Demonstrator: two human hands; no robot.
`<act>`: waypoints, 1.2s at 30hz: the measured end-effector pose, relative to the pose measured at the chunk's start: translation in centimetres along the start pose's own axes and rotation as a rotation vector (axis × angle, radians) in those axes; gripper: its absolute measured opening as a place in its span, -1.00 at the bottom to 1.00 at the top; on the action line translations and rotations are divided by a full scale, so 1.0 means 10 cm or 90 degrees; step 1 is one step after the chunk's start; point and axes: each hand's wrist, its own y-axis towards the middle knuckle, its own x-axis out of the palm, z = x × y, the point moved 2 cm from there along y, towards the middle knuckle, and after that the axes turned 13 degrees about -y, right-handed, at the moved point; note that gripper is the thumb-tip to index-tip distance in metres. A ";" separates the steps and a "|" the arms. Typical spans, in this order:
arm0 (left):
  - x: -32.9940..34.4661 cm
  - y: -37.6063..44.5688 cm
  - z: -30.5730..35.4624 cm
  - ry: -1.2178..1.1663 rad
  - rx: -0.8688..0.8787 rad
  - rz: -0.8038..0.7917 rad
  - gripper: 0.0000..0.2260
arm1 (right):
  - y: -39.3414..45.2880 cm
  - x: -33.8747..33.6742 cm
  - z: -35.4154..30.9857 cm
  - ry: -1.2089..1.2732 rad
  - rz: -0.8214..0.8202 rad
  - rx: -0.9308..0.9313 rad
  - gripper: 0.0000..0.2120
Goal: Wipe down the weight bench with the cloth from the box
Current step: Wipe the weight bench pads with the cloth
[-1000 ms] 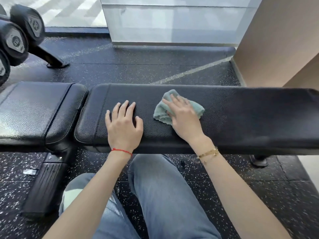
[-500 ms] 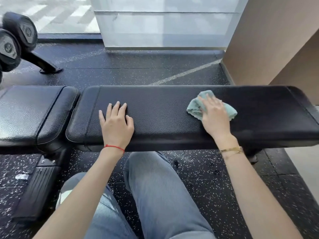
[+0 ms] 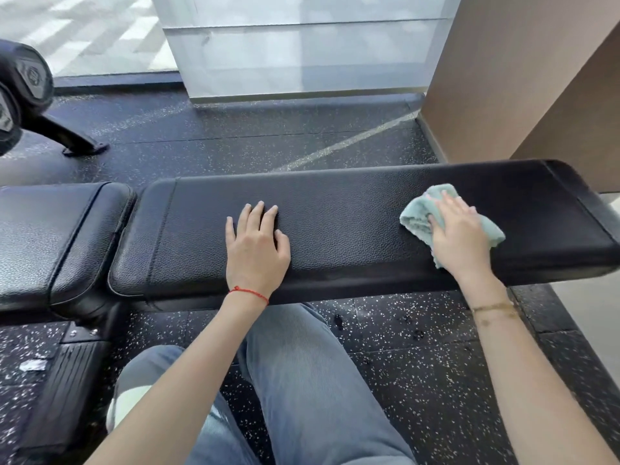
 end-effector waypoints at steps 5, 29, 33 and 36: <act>-0.01 0.00 -0.01 -0.016 0.001 0.009 -0.54 | -0.07 0.09 -0.89 0.025 -0.032 -0.171 -0.50; -0.70 0.03 -1.05 0.024 -0.099 0.078 -0.54 | -0.51 0.05 -1.49 0.172 -0.110 -0.460 -0.54; -0.66 0.02 -1.04 0.042 -0.100 0.099 -0.56 | 0.11 0.16 -1.30 0.121 -0.082 -0.305 -0.56; -0.64 0.03 -1.03 0.042 -0.107 0.114 -0.57 | 0.50 0.30 -1.71 0.066 -0.058 -0.228 -0.57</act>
